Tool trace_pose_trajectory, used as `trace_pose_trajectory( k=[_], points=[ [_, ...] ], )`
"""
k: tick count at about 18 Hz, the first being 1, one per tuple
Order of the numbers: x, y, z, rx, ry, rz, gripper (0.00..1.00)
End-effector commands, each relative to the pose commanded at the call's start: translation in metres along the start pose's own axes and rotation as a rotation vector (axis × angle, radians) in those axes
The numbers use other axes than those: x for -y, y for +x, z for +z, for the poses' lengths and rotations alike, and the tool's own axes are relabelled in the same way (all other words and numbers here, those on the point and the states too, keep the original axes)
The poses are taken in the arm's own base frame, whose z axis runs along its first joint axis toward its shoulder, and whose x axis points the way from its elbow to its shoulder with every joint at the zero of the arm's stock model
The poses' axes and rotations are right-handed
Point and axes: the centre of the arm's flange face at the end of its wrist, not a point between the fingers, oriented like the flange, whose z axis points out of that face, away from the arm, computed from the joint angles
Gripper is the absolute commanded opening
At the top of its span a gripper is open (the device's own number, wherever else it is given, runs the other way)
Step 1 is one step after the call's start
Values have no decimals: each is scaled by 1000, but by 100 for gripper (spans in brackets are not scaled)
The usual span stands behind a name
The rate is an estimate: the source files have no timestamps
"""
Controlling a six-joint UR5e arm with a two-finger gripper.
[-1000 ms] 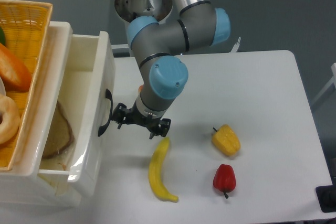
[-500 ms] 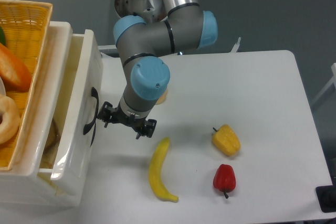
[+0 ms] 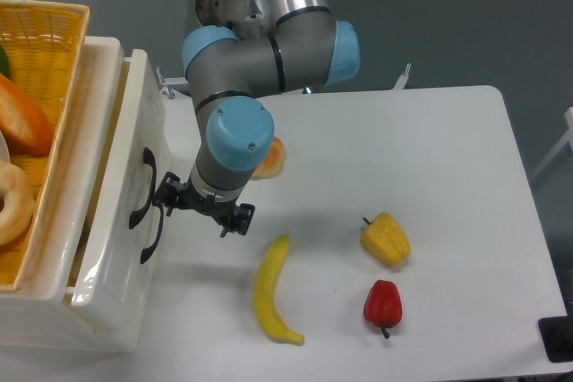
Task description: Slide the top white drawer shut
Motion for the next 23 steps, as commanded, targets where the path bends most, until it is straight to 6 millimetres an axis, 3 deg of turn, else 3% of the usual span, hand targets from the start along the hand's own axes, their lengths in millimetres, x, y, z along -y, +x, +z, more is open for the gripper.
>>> trace_pose_trajectory(
  k=[23],
  points=[
    [-2, 3, 3, -13, -1, -22, 100]
  ],
)
